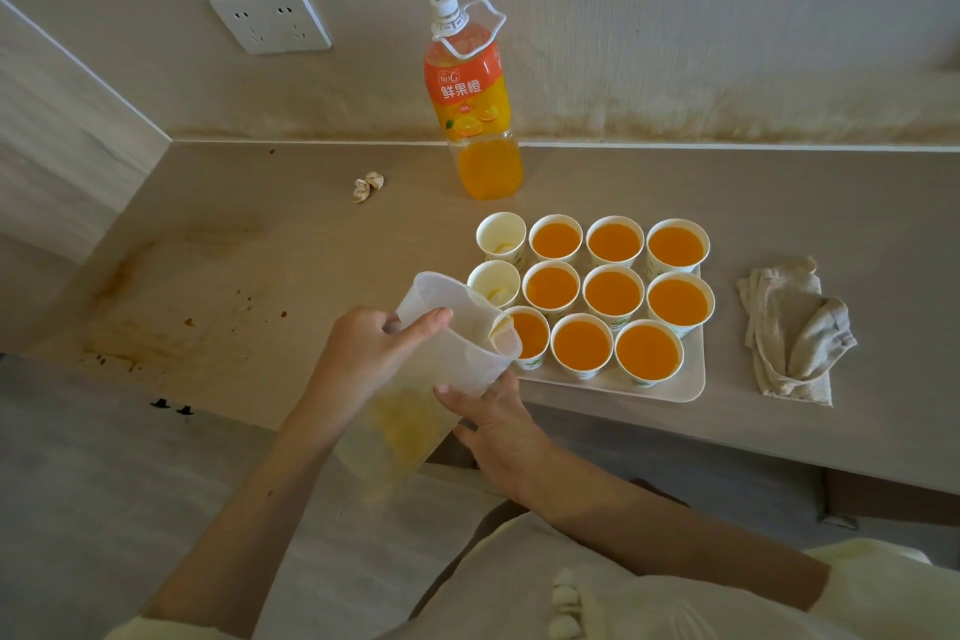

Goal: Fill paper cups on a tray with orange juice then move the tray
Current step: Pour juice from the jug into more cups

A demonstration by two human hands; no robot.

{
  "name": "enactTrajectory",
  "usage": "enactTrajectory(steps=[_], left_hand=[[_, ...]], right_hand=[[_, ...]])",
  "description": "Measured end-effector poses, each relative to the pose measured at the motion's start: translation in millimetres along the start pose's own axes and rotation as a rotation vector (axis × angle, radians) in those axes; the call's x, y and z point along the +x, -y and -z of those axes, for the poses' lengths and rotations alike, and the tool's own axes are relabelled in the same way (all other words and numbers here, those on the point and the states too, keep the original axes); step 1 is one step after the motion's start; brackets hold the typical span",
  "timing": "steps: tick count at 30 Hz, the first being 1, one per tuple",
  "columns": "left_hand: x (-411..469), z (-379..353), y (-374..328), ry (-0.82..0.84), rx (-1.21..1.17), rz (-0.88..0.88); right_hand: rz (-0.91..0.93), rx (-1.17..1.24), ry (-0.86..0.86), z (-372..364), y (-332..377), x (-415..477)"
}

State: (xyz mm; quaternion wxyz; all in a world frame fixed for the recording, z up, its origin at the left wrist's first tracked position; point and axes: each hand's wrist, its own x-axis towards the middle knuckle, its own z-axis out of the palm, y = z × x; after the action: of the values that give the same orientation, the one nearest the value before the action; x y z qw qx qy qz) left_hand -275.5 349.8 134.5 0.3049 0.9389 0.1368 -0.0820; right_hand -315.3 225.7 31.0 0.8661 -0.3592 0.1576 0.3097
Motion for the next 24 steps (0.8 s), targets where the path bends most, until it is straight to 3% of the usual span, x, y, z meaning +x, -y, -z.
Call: enactTrajectory(steps=[11,24], left_hand=[[18.0,16.2,0.5,-0.081,-0.197,0.040],[59.2,25.9,-13.3,-0.086,-0.022,0.006]], right_hand=[[0.056,-0.121,-0.011,-5.8,9.2,18.5],[-0.015,-0.164,0.067,-7.7,17.6,28.4]])
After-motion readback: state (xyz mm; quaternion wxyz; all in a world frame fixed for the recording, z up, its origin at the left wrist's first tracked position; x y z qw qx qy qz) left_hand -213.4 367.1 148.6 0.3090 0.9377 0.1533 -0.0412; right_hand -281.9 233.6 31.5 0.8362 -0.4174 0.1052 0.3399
